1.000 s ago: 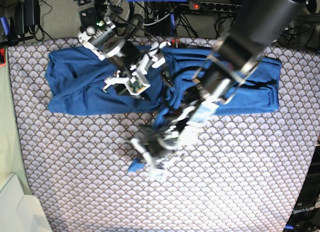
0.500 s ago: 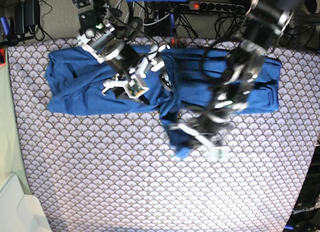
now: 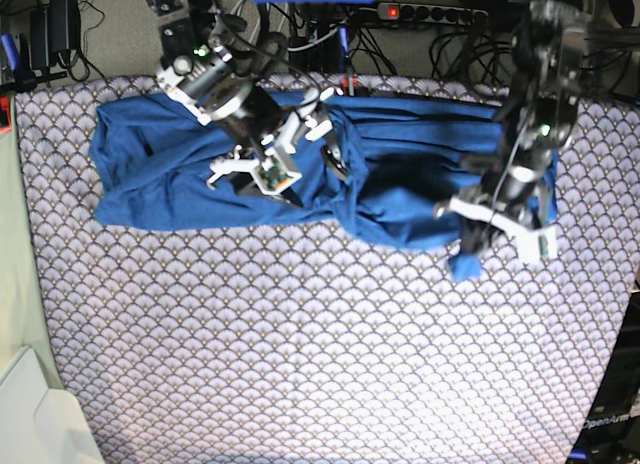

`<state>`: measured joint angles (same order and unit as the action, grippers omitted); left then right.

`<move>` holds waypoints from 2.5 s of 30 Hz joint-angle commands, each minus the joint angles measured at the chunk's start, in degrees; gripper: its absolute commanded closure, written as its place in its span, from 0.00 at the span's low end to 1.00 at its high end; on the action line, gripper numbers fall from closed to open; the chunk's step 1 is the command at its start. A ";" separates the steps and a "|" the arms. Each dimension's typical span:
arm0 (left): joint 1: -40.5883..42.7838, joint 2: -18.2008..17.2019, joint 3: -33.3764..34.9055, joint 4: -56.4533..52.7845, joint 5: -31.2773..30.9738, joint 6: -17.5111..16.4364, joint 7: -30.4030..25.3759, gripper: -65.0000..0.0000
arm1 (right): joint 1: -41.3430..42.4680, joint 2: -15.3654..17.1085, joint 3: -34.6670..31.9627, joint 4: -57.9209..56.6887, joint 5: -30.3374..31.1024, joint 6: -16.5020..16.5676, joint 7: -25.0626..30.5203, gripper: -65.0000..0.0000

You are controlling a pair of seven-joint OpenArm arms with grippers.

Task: Fold the T-shirt properly
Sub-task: 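Grasp the sleeve cuff with the left gripper and lay it over the body, then grasp the shirt end with the left gripper and adjust it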

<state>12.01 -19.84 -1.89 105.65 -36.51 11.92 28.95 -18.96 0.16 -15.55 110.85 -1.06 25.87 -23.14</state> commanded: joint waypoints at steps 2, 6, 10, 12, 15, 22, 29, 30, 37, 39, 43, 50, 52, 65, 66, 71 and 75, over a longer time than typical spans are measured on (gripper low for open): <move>2.19 -0.34 -3.08 1.74 -0.54 0.34 -1.21 0.99 | 0.19 -0.12 -0.23 1.02 1.02 0.29 1.47 0.37; 6.06 -0.25 -6.50 1.83 -0.54 -0.80 -1.21 0.99 | 0.10 -0.12 -0.23 1.02 1.02 0.29 1.47 0.37; 8.96 0.27 -10.81 1.48 -0.02 -7.66 -1.13 0.99 | 0.02 -0.12 -0.23 1.02 1.02 0.29 1.47 0.37; 10.10 0.36 -13.10 1.39 -0.37 -9.24 -1.04 0.99 | 0.10 -0.12 -0.23 1.02 1.02 0.29 1.47 0.37; 11.33 0.36 -16.00 1.56 -0.46 -9.77 -1.21 0.99 | 0.10 -0.12 -0.23 1.02 1.02 0.29 1.47 0.37; 10.98 0.36 -19.08 1.48 -0.46 -9.86 -1.48 0.99 | 0.19 -0.21 -0.23 1.02 1.02 0.29 1.47 0.37; 9.40 0.36 -19.16 1.39 -0.54 -9.86 -3.85 0.99 | 0.19 -0.21 -0.23 0.93 1.02 0.29 1.47 0.37; 9.40 0.36 -19.16 1.39 -0.46 -9.86 -3.85 0.99 | 0.19 -0.21 -0.23 0.93 1.02 0.29 1.47 0.37; 11.24 0.36 -19.16 1.30 0.07 -9.77 -3.67 0.99 | 0.19 -0.12 -0.23 0.93 1.02 0.29 1.47 0.37; 11.33 0.36 -19.16 0.33 0.07 -9.68 -3.67 0.99 | 0.19 -0.12 -0.23 0.93 1.02 0.29 1.47 0.36; 11.33 0.36 -19.16 -2.66 0.07 -9.68 -3.67 0.99 | 0.19 -0.12 -0.23 0.93 1.02 0.29 1.47 0.36; 11.24 0.36 -19.16 -6.26 0.07 -9.68 -3.67 0.99 | 0.19 -0.12 -0.23 0.93 1.02 0.29 1.47 0.36; 11.24 0.36 -19.16 -6.44 0.07 -9.68 -3.67 0.99 | 0.19 -0.12 -0.23 0.93 1.02 0.29 1.47 0.36; 11.59 0.89 -24.09 -6.09 -0.37 -9.59 2.74 0.83 | 0.19 -0.12 -0.23 0.93 1.02 0.29 1.47 0.36; 11.51 1.68 -25.23 -5.91 -0.28 -9.59 3.71 0.76 | 0.19 -0.12 -0.23 0.93 1.02 0.29 1.47 0.36; 11.42 3.97 -30.59 -5.65 -0.02 -9.77 6.35 0.45 | 0.19 -0.12 -0.32 0.93 1.02 0.37 1.47 0.36; 11.51 3.97 -30.59 -5.65 -0.46 -9.86 6.96 0.36 | 0.19 -0.12 -0.32 0.93 1.02 0.37 1.47 0.36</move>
<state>23.64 -15.05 -32.14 98.78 -36.53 2.09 36.32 -18.94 0.30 -15.66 110.85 -1.08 25.87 -23.33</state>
